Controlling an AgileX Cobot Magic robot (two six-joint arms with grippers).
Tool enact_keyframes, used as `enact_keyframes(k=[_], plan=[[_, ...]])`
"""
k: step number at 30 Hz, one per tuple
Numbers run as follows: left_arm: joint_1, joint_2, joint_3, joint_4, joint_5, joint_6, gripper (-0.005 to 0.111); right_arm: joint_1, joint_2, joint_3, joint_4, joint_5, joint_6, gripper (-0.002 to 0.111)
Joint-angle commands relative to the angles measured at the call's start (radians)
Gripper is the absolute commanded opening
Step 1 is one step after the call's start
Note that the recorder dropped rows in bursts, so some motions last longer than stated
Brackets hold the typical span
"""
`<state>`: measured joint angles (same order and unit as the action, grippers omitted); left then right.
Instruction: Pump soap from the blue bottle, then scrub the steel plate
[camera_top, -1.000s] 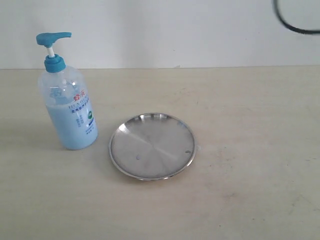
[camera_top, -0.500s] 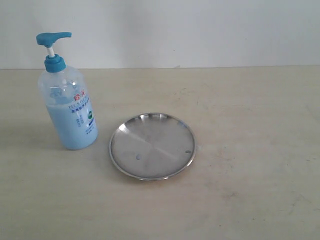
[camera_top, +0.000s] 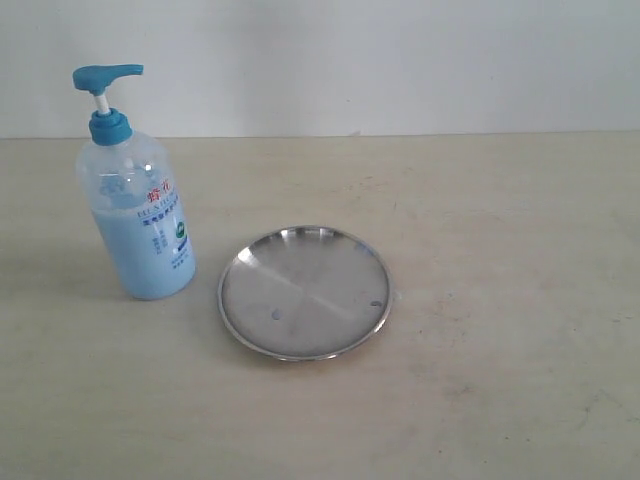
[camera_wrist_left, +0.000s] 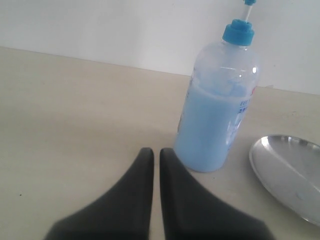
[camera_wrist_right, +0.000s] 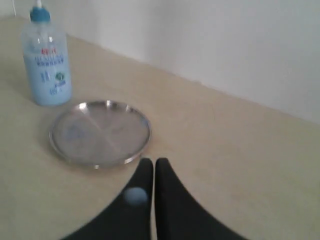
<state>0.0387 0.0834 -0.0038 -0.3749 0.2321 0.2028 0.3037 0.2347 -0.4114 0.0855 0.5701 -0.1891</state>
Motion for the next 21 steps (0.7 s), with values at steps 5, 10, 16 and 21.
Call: enact_keyframes(k=[5, 10, 16, 21], plan=[[0.0, 0.003, 0.004, 0.001, -0.004, -0.011, 0.004, -0.196, -0.085, 0.321, -0.076, -0.412, 0.046, 0.0], [0.0, 0.003, 0.004, 0.001, -0.004, -0.011, 0.004, -0.389, -0.235, 0.411, -0.027, -0.405, 0.08, 0.0], [0.0, 0.003, 0.004, 0.001, -0.004, -0.011, 0.004, -0.433, -0.233, 0.411, 0.003, -0.218, 0.179, 0.0], [0.0, 0.003, 0.004, 0.001, -0.004, -0.011, 0.004, -0.433, -0.233, 0.411, -0.031, -0.227, 0.164, 0.0]])
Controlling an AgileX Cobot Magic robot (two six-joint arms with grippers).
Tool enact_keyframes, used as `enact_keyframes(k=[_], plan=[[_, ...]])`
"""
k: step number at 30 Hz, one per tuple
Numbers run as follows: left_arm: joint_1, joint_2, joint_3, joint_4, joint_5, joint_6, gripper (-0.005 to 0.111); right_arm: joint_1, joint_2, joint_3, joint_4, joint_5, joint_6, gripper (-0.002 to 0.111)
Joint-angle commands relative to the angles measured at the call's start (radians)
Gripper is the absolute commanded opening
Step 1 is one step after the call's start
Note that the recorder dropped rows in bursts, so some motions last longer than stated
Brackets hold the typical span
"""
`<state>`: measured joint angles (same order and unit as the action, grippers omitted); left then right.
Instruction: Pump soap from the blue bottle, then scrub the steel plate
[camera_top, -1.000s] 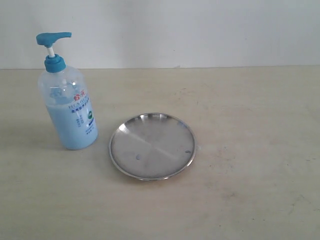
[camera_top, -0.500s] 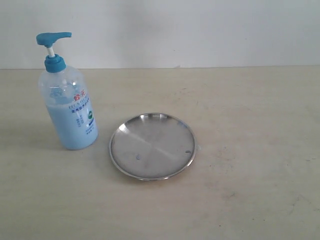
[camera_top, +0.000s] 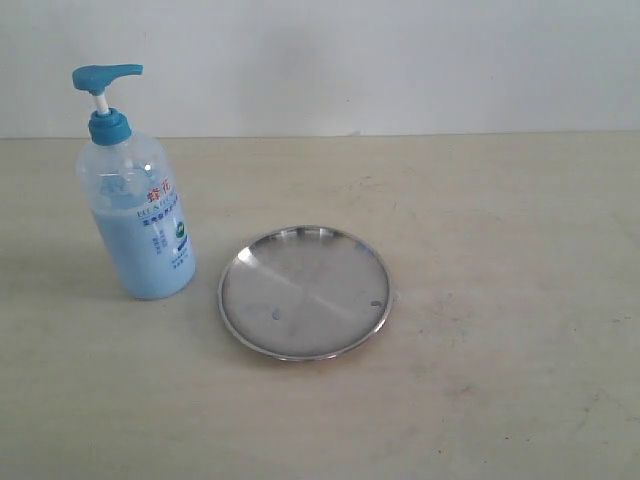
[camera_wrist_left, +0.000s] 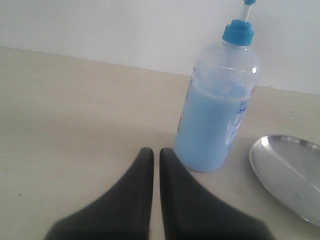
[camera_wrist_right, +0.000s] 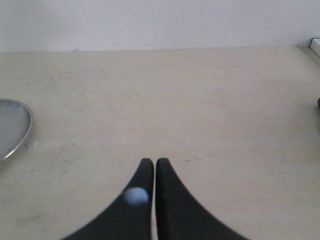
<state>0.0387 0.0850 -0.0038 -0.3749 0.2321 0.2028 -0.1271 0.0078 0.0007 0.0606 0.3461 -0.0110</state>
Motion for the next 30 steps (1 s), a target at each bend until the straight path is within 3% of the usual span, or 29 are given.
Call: enact_keyframes(k=[1, 16, 20, 22, 26, 30], plan=[[0.0, 0.001, 0.004, 0.001, -0.004, -0.011, 0.004, -0.002, -0.006, -0.001, -0.006, -0.003, -0.02, 0.0], [0.0, -0.01, 0.004, 0.004, 0.0, -0.011, 0.004, -0.002, -0.006, -0.001, 0.0, -0.005, -0.021, 0.0], [0.075, -0.085, 0.004, 0.175, 0.091, -0.011, 0.004, -0.002, -0.006, -0.001, 0.0, -0.005, -0.021, 0.0], [0.102, -0.085, 0.004, 0.177, 0.127, -0.001, 0.004, -0.002, -0.008, -0.001, 0.0, -0.001, -0.021, 0.0], [0.08, -0.085, 0.004, 0.18, 0.126, -0.001, 0.004, -0.002, -0.007, -0.001, 0.0, -0.01, -0.021, 0.0], [0.009, -0.085, 0.004, 0.237, 0.131, 0.013, 0.004, -0.002, -0.007, -0.001, 0.0, -0.01, -0.021, 0.0]])
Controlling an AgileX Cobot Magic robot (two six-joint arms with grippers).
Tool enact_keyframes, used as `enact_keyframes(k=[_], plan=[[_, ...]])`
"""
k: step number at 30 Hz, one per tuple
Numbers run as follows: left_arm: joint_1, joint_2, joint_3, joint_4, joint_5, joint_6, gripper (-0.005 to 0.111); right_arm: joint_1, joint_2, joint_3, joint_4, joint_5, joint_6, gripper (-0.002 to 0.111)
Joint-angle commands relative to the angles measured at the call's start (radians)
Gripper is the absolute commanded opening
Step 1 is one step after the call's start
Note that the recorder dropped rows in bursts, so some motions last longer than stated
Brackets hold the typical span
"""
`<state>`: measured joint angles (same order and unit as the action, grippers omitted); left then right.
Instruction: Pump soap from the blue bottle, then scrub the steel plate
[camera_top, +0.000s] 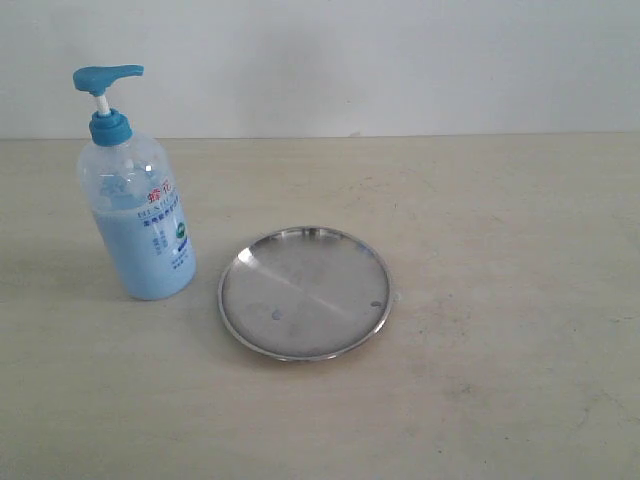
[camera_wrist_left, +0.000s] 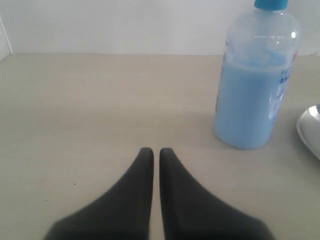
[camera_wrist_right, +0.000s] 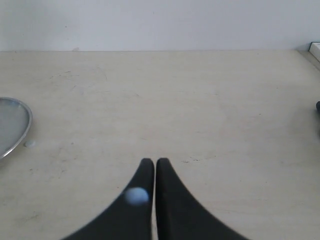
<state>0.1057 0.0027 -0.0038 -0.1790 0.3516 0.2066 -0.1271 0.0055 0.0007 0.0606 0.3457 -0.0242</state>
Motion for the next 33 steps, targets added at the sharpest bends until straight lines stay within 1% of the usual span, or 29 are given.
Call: enact_keyframes(k=[1, 3, 33], plan=[[-0.073, -0.003, 0.004, 0.041, 0.012, 0.009, 0.004, -0.002, -0.005, -0.001, 0.0, -0.009, -0.007, 0.0], [-0.081, -0.003, 0.004, 0.037, 0.012, 0.009, 0.004, -0.002, -0.005, -0.001, 0.0, -0.009, -0.007, 0.0], [-0.081, -0.003, 0.004, 0.027, 0.006, 0.004, 0.004, -0.002, -0.005, -0.001, 0.004, -0.023, 0.0, 0.0]])
